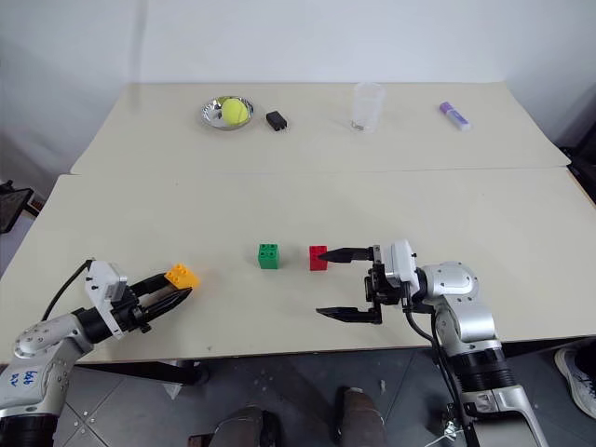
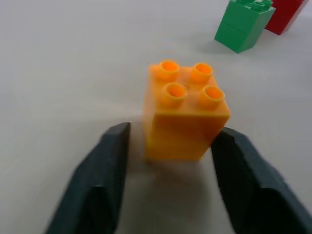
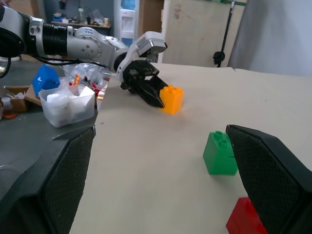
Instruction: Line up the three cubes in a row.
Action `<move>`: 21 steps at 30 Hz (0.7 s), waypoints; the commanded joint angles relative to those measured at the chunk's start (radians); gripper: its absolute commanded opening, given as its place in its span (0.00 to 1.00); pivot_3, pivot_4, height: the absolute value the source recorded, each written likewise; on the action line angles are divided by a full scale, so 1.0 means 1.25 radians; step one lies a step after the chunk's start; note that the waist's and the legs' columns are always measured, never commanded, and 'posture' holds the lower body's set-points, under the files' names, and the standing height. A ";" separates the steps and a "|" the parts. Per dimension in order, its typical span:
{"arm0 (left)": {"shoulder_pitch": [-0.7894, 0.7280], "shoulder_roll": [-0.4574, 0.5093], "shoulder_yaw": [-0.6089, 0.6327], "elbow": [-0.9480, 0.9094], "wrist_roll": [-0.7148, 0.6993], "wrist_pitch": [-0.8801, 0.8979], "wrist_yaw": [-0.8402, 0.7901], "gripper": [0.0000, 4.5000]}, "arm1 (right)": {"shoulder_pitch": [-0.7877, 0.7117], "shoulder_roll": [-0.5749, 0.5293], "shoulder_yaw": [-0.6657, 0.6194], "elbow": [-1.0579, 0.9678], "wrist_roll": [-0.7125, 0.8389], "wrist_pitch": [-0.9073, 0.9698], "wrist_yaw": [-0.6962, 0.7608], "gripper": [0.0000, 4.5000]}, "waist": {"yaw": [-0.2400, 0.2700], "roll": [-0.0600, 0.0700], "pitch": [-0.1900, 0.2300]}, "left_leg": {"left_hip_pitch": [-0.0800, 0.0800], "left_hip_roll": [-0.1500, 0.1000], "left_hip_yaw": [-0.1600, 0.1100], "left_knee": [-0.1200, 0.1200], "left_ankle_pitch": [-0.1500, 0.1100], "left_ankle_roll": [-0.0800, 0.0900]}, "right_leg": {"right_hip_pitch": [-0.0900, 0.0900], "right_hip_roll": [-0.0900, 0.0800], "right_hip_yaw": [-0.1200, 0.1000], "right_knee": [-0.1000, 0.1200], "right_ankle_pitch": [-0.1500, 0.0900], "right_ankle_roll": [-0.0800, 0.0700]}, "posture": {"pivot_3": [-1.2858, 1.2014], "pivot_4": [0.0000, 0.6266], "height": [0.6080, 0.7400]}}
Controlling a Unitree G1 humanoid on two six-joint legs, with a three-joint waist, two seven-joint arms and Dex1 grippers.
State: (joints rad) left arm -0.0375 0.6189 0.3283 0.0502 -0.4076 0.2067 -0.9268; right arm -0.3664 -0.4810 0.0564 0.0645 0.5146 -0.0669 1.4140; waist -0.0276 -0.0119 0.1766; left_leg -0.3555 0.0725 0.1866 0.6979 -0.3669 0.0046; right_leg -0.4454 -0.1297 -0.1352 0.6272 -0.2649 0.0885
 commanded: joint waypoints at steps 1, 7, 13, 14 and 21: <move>-0.045 0.041 -0.031 0.002 -0.033 0.002 -0.094 0.33 | 0.019 -0.017 -0.030 -0.045 0.008 -0.006 -0.020 1.00 | 0.001 0.000 0.000 | 0.000 0.000 0.000 0.000 0.000 0.000 | 0.000 0.000 0.000 0.000 0.000 0.000 | 0.52 0.24 1.00; -0.298 0.080 -0.192 0.249 0.079 -0.174 -0.298 0.33 | 0.046 -0.044 -0.050 -0.066 0.014 0.008 -0.032 1.00 | 0.007 0.000 0.000 | 0.000 -0.001 0.005 0.000 0.000 0.000 | 0.000 0.000 0.000 0.000 0.000 0.000 | 0.52 0.24 1.00; -0.568 0.024 -0.279 0.632 0.183 -0.356 -0.375 0.33 | 0.083 -0.075 -0.071 -0.121 0.022 0.027 -0.056 1.00 | 0.002 0.000 0.000 | 0.000 -0.001 0.010 0.000 0.000 0.000 | 0.000 0.001 0.000 -0.001 0.000 0.001 | 0.52 0.24 1.00; -0.592 0.021 -0.286 0.677 0.196 -0.383 -0.385 0.33 | 0.094 -0.082 -0.079 -0.133 0.024 0.031 -0.062 1.00 | 0.000 0.000 0.000 | 0.000 -0.001 0.010 0.000 0.000 0.000 | 0.000 0.002 0.000 -0.002 0.001 0.001 | 0.52 0.24 1.00; -0.651 0.025 -0.286 0.812 0.211 -0.456 -0.479 0.33 | 0.157 -0.103 -0.112 -0.185 0.027 0.038 -0.101 1.00 | -0.004 -0.001 0.000 | 0.000 0.000 0.010 -0.001 0.000 0.000 | -0.001 0.002 0.000 -0.004 0.001 0.002 | 0.52 0.24 1.00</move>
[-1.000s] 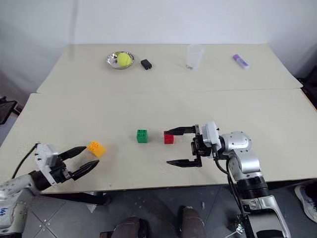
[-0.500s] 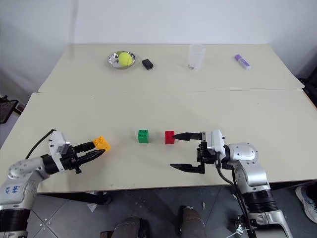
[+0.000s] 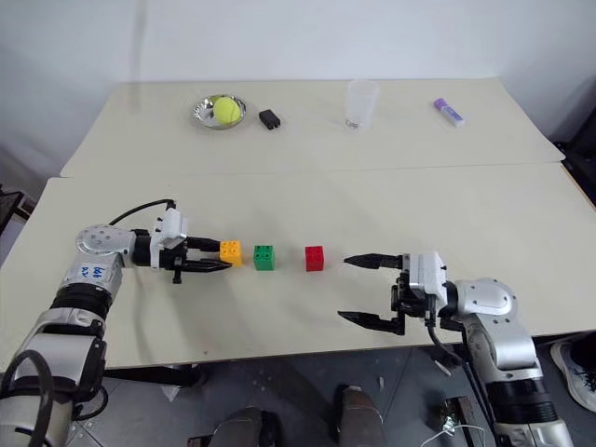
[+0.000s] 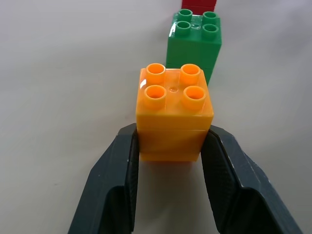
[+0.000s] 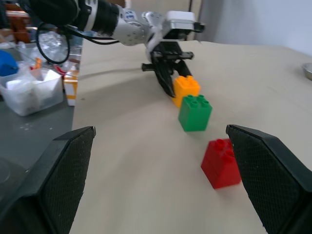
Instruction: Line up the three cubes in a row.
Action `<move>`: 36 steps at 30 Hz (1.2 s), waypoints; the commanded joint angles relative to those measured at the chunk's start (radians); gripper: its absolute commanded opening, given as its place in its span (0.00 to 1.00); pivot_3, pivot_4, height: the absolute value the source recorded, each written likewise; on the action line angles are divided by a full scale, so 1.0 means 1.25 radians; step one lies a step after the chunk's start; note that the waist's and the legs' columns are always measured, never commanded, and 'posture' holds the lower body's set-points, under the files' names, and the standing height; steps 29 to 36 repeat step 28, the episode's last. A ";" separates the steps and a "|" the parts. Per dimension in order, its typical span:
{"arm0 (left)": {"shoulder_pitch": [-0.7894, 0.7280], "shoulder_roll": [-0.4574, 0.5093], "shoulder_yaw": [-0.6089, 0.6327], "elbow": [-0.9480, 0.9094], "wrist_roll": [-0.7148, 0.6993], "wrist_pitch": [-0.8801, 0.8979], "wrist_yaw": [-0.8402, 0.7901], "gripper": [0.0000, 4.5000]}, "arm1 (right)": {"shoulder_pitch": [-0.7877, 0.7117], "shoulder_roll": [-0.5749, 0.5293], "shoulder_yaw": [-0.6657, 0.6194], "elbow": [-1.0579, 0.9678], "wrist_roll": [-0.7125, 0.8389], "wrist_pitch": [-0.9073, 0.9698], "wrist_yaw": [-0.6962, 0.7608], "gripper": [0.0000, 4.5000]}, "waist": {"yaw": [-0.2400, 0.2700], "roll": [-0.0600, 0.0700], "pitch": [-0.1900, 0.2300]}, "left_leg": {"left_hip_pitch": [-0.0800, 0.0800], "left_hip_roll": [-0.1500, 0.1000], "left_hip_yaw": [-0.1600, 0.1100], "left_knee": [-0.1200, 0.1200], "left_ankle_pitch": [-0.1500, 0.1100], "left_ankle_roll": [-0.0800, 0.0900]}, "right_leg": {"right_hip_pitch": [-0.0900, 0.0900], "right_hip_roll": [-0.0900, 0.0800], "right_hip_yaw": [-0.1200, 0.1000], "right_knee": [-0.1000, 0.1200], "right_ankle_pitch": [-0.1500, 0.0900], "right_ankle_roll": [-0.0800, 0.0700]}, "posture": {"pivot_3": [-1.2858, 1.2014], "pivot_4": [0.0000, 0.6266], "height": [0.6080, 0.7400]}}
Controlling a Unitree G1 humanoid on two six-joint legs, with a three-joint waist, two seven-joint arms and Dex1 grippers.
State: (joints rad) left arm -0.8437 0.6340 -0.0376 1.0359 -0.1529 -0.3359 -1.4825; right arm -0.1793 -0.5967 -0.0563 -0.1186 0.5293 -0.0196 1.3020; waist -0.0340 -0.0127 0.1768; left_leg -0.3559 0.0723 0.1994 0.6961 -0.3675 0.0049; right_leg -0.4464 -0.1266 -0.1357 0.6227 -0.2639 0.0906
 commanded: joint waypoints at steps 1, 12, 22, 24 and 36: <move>-0.008 0.013 0.009 0.031 0.009 -0.026 -0.036 0.33 | 0.009 -0.011 -0.022 -0.040 0.015 0.000 -0.013 1.00 | 0.002 0.000 0.000 | 0.000 0.000 0.000 0.001 0.000 0.000 | 0.000 0.000 0.000 0.000 0.000 0.000 | 0.52 0.24 1.00; -0.005 0.015 0.020 0.058 0.033 -0.091 -0.009 0.68 | -0.005 -0.033 -0.016 -0.025 0.028 0.030 0.008 1.00 | 0.005 0.000 0.000 | 0.000 0.000 0.000 0.002 0.000 0.001 | 0.000 -0.001 0.001 0.001 0.000 0.000 | 0.52 0.24 1.00; 0.190 0.178 0.174 -0.277 -0.131 0.163 -0.007 1.00 | -0.149 -0.152 -0.049 0.080 0.009 0.068 0.073 1.00 | -0.005 0.000 0.000 | 0.000 0.001 0.000 0.002 -0.001 0.001 | -0.001 -0.001 0.001 0.003 0.000 0.000 | 0.52 0.24 1.00; 0.229 0.203 0.192 -0.339 -0.128 0.156 0.014 1.00 | -0.189 -0.182 -0.033 0.108 0.001 0.092 0.103 1.00 | 0.001 0.000 0.000 | 0.000 0.001 0.000 0.002 -0.001 0.001 | -0.001 -0.001 0.001 0.003 0.000 0.000 | 0.52 0.24 1.00; 0.252 0.224 0.199 -0.365 -0.093 0.121 0.070 1.00 | -0.231 -0.190 -0.009 0.155 -0.016 0.094 0.134 1.00 | 0.009 0.000 0.000 | 0.000 0.001 0.000 0.003 -0.001 0.002 | 0.000 -0.001 0.001 0.003 0.000 0.000 | 0.52 0.24 1.00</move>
